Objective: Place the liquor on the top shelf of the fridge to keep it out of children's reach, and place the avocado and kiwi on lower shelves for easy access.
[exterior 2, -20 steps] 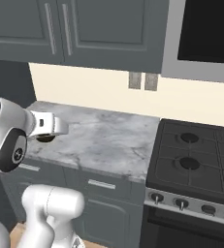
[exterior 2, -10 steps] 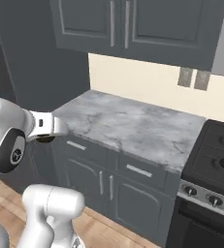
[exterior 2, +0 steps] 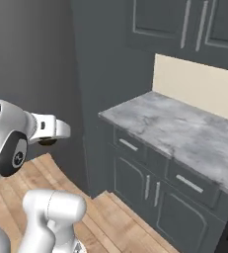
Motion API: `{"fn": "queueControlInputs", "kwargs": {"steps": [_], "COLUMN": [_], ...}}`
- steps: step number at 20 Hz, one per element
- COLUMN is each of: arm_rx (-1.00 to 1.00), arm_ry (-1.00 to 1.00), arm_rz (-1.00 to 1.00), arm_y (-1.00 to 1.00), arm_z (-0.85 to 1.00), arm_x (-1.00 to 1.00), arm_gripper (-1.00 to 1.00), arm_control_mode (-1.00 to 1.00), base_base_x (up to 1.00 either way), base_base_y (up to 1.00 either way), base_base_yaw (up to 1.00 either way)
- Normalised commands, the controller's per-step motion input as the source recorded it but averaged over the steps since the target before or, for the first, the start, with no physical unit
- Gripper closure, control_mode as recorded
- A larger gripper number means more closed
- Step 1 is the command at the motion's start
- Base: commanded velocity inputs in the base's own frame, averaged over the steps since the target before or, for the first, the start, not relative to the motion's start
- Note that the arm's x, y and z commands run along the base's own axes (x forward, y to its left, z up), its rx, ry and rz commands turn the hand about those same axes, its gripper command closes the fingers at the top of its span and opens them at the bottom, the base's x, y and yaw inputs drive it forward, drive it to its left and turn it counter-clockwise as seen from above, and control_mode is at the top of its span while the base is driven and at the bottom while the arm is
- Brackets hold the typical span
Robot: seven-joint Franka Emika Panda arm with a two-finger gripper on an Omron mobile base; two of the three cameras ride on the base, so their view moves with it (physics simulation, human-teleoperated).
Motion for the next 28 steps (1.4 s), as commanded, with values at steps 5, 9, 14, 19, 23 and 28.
{"fn": "queueControlInputs", "kwargs": {"steps": [5, 9, 14, 19, 23, 28], "arm_rx": [0.00, 0.00, 0.00, 0.00, 0.00, 0.00], "arm_ry": [0.00, 0.00, 0.00, 0.00, 0.00, 0.00], "arm_rz": [0.00, 0.00, 0.00, 0.00, 0.00, 0.00], "arm_y": [0.00, 0.00, 0.00, 0.00, 0.00, 0.00], "arm_z": [0.00, 0.00, 0.00, 0.00, 0.00, 0.00], "arm_x": [0.00, 0.00, 0.00, 0.00, 0.00, 0.00], "arm_gripper": [1.00, 1.00, 1.00, 1.00, 1.00, 1.00], "arm_control_mode": [1.00, 1.00, 1.00, 1.00, 1.00, 1.00], "base_base_x": [-0.15, 0.00, 0.15, 0.47, 0.60, 0.46], "base_base_y": [0.98, 1.00, 1.00, 1.00, 1.00, 1.00], "base_base_yaw": [0.43, 0.37, 0.29, 0.21, 0.09, -0.10]}}
